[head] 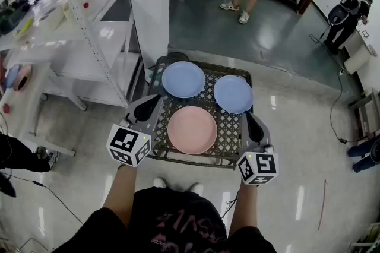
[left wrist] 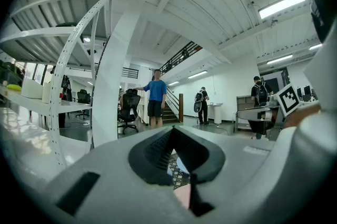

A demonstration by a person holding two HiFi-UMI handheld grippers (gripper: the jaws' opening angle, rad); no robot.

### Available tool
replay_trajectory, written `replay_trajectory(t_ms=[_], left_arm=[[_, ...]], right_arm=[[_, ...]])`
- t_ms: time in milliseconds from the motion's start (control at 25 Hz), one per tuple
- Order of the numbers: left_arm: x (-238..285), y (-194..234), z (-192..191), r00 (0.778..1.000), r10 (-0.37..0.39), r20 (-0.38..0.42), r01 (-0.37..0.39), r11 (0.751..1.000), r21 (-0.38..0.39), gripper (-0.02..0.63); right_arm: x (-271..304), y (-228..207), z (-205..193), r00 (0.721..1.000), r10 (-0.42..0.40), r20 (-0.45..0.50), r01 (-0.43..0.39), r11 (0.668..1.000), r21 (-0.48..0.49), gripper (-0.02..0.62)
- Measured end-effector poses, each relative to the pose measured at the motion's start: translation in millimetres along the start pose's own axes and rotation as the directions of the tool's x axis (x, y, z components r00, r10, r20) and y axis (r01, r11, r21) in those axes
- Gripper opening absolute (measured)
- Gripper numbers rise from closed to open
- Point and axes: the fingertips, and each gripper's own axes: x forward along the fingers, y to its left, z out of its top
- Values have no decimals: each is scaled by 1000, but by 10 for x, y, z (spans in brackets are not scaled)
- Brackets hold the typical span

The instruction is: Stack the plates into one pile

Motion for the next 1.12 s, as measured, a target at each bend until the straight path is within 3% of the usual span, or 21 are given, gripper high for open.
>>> replay_trajectory(t_ms=[1120], left_arm=[[-177, 195, -236, 994, -103, -31, 102, 994, -44, 0]], right_arm=[[-8, 450, -106, 999, -39, -20, 39, 999, -1, 8]])
